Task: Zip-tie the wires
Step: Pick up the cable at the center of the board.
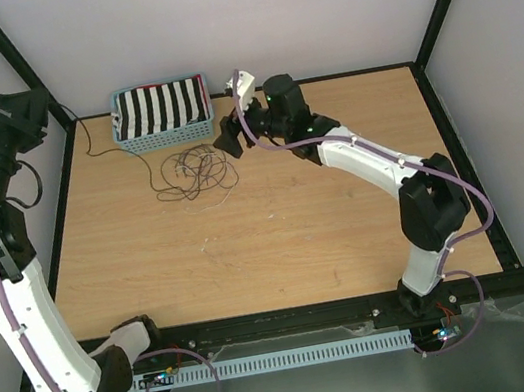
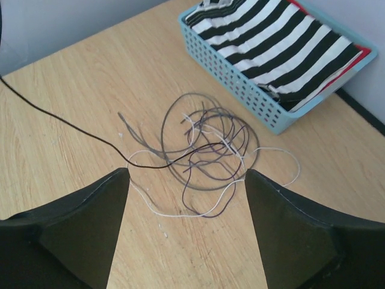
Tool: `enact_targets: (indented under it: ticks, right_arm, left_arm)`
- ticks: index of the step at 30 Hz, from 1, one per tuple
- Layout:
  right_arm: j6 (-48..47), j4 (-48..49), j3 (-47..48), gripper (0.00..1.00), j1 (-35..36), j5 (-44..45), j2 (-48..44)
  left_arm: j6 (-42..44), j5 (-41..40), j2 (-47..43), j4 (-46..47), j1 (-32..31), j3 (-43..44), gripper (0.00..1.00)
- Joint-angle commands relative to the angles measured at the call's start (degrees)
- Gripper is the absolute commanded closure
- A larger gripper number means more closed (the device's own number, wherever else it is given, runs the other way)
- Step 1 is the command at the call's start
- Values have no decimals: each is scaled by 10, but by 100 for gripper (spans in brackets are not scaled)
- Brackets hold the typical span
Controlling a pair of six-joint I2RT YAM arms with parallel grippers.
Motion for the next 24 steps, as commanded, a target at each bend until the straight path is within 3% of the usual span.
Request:
enact_targets:
  ticks: [1,6,10,17,24]
  right_arm:
    - [-30,29,-37,9,7,-45,13]
    - [-143,167,-132,0,48,-30,20]
    - [-153,275,-168,1,65,-70,66]
    - [-162,279,-98,1,107,-102,166]
    - [-143,291,-42,1,115,-63,230]
  left_arm:
    - [-23,46,-1,9,2,16,100]
    - [-29,56,-2,9,2,25,100]
    - [-38,69,0,9,2,27,100]
    - [-38,74,2,9,2,32,100]
    - [-56,97,5,9,2,33,100]
